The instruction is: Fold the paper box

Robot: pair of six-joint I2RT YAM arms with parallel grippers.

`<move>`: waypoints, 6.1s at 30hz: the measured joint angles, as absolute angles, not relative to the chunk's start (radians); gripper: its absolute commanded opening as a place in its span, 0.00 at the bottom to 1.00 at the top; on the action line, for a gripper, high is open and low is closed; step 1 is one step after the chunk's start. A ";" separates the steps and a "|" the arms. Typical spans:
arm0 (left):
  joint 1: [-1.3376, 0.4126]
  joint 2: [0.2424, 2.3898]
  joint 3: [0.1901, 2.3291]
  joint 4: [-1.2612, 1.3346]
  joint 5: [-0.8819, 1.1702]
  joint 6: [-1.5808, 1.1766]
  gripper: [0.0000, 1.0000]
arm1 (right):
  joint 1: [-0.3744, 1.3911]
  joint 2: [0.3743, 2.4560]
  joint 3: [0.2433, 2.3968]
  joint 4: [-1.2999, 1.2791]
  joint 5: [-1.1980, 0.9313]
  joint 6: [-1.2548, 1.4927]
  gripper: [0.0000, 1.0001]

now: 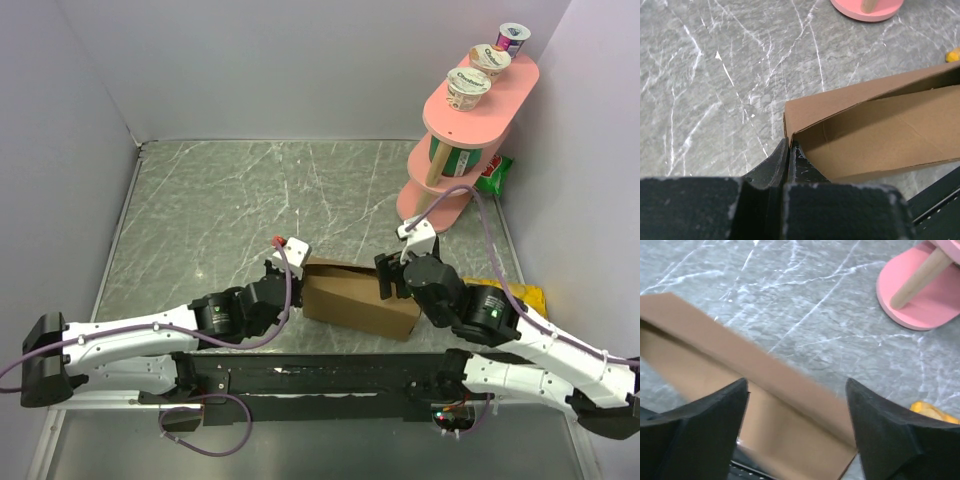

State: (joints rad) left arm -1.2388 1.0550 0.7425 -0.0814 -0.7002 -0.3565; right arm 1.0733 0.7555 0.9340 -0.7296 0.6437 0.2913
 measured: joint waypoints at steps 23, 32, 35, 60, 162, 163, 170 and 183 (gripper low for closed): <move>-1.190 1.185 0.826 -0.035 -0.651 -0.197 0.01 | 1.002 0.406 0.995 -1.024 0.451 0.404 0.98; -1.172 1.149 0.805 -0.036 -0.614 -0.167 0.01 | 1.002 0.478 0.957 -1.089 0.477 0.600 0.83; -1.171 1.127 0.790 -0.038 -0.606 -0.162 0.01 | 1.002 0.427 0.848 -1.052 0.471 0.670 0.74; -1.156 1.060 0.772 -0.135 -0.682 -0.175 0.01 | 1.000 0.292 0.554 -0.710 0.559 0.879 0.36; -1.145 1.013 0.757 -0.208 -0.760 -0.228 0.01 | 0.942 0.314 0.473 -0.506 0.586 0.916 0.14; -1.145 1.014 0.757 -0.208 -0.760 -0.227 0.01 | 0.942 0.315 0.473 -0.506 0.586 0.919 0.13; -1.143 1.019 0.762 -0.209 -0.760 -0.225 0.01 | 0.938 0.331 0.480 -0.516 0.590 0.943 0.07; -1.143 1.019 0.762 -0.209 -0.758 -0.225 0.01 | 0.938 0.353 0.505 -0.561 0.587 0.995 0.00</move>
